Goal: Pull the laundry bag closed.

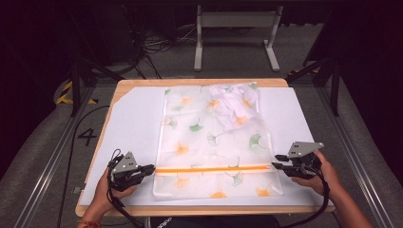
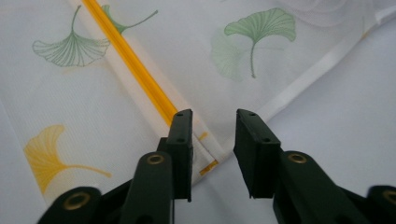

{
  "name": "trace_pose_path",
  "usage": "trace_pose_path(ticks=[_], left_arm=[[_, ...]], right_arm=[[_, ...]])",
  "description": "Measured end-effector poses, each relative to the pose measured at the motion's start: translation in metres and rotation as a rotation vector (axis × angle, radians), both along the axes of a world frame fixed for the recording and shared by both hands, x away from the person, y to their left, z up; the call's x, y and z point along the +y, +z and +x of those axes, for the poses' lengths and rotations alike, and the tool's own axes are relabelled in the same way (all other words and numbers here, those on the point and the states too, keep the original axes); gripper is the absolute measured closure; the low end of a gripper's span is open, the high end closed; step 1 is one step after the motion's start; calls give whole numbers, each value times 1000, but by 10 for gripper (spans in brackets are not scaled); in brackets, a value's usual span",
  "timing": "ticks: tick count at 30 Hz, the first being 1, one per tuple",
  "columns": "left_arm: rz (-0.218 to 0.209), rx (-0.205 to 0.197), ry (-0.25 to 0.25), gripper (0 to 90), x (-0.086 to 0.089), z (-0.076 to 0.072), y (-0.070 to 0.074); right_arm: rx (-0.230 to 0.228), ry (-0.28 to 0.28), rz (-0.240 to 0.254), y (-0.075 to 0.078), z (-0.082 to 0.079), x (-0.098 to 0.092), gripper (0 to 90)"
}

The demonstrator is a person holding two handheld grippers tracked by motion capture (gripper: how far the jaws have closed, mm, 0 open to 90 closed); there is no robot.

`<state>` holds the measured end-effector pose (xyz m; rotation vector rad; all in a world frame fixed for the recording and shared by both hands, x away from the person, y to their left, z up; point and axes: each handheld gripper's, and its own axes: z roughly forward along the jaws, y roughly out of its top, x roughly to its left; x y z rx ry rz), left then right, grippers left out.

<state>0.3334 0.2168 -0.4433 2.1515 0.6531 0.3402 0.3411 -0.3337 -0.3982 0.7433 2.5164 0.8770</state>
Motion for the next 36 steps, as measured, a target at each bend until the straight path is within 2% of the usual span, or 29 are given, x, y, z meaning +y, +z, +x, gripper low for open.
trace_pose_path(ticks=[1,2,3,4,5,6,7,8,9,11,14,15,20,25,26,27,29,31,32,33,36], left_arm=[[0,0,0,783,0,0,0],[7,-22,17,783,2,-1,1],[2,-43,30,713,6,-3,2],[2,-43,30,682,6,-3,2],[-10,-70,64,627,11,-5,3],[-8,-75,73,582,13,-6,3],[-13,-81,84,548,15,-7,3],[-13,-81,84,504,15,-7,3],[-23,-96,117,504,19,-8,3],[-44,-97,131,426,25,-9,2],[-37,-113,168,318,32,-10,-1],[-40,-112,180,276,35,-10,-1],[-88,-103,222,151,42,-9,-3],[-91,-109,239,105,46,-9,-8],[-137,-84,258,102,50,-9,-12],[-150,-73,264,102,51,-8,-13],[-169,-75,262,103,52,-9,-13],[-160,-77,257,104,52,-9,-14],[-158,-80,257,103,51,-9,-14],[-137,-98,245,105,50,-10,-14],[-126,-96,244,105,48,-10,-14]], right_arm=[[-11,-9,4,0,-1,-1,608],[-11,-9,4,0,-1,-1,608],[-42,-29,18,1,-2,-4,557],[-42,-29,18,1,-2,-4,557],[-69,-48,37,2,-4,-7,512],[-83,-60,36,2,-4,-9,489],[-93,-67,45,2,-5,-10,451],[-93,-67,45,2,-5,-10,451],[-104,-69,62,3,-6,-13,423],[-142,-106,79,4,-9,-20,352],[-154,-138,105,2,-10,-30,278],[-161,-153,125,1,-11,-34,262],[-208,-223,149,-9,-13,-49,202],[-229,-288,184,-25,-14,-61,176],[-233,-308,203,-30,-15,-63,162],[-224,-320,206,-33,-14,-64,155],[-227,-331,179,-38,-15,-65,154],[-233,-345,181,-40,-15,-66,154],[-227,-369,186,-42,-14,-67,146],[-242,-394,192,-41,-15,-67,145],[-245,-395,202,-41,-16,-68,145]])
